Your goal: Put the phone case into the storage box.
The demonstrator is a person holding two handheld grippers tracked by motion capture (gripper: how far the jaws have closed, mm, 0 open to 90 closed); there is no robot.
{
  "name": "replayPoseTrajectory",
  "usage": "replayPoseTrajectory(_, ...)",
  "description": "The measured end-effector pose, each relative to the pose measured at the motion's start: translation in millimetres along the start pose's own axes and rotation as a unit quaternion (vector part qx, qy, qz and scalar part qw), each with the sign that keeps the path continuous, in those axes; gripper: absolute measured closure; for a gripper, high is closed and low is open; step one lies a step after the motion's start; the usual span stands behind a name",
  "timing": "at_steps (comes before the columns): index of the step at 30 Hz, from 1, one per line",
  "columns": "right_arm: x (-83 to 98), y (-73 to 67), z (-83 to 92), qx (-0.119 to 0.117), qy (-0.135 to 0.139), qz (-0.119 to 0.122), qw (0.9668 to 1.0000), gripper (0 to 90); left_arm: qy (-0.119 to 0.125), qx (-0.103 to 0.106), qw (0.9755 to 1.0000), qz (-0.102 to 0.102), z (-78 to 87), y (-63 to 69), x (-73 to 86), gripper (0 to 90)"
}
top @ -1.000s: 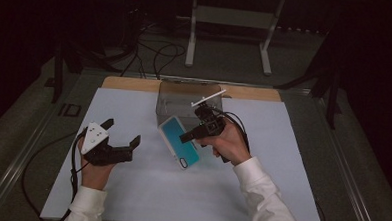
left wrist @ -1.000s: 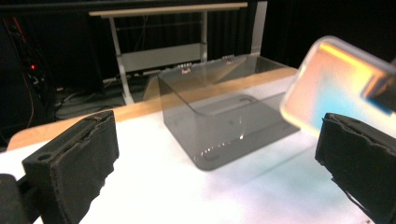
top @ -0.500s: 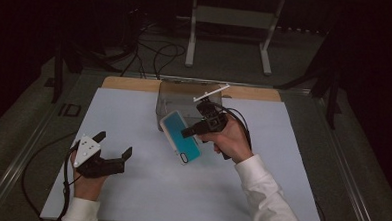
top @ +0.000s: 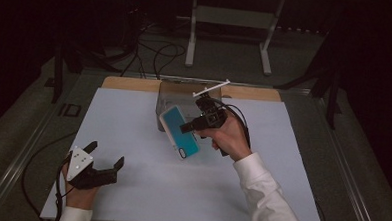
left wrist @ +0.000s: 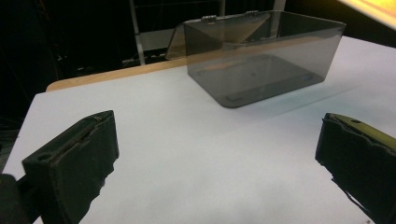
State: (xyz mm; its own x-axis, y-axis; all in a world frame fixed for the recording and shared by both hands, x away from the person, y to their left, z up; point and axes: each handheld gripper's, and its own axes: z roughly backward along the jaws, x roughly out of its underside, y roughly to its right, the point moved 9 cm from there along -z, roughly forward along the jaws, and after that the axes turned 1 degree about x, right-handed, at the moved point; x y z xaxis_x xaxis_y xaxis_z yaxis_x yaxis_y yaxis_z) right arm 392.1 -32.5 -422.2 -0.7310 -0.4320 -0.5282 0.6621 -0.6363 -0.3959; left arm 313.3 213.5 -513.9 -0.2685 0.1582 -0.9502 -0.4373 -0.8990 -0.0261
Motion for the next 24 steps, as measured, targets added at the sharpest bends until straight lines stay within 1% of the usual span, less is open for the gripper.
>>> replayPoseTrajectory(2,-1.8,0.6,1.1,0.001,0.003,-0.003,1.0000,81.6,-0.001,-0.002,1.0000,0.000,0.9,-0.9,3.8,0.2)
replayPoseTrajectory(4,-3.5,1.9,2.2,0.004,0.005,-0.006,1.0000,81.6,-0.007,-0.004,1.0000,-0.006,0.6,-2.0,6.8,0.2)
replayPoseTrajectory(8,-6.2,3.5,3.7,0.008,0.011,-0.013,0.9998,81.6,-0.004,-0.005,1.0000,-0.003,0.5,-1.6,7.4,0.2)
replayPoseTrajectory(9,-7.0,4.1,4.3,0.008,0.012,-0.013,0.9998,81.6,-0.004,-0.006,0.9999,-0.009,0.5,-0.2,7.7,0.2)
replayPoseTrajectory(13,-12.8,9.5,7.6,0.014,0.023,-0.026,0.9993,81.6,-0.005,-0.006,0.9999,-0.013,-0.1,2.6,7.9,0.2)
replayPoseTrajectory(18,-20.6,14.4,11.0,0.019,0.034,-0.036,0.9986,81.6,0.002,-0.011,0.9998,-0.018,1.5,5.2,6.1,0.2)
replayPoseTrajectory(24,-29.1,19.4,13.7,0.025,0.044,-0.046,0.9977,81.6,0.010,-0.019,0.9996,-0.021,2.4,5.2,4.8,0.2)
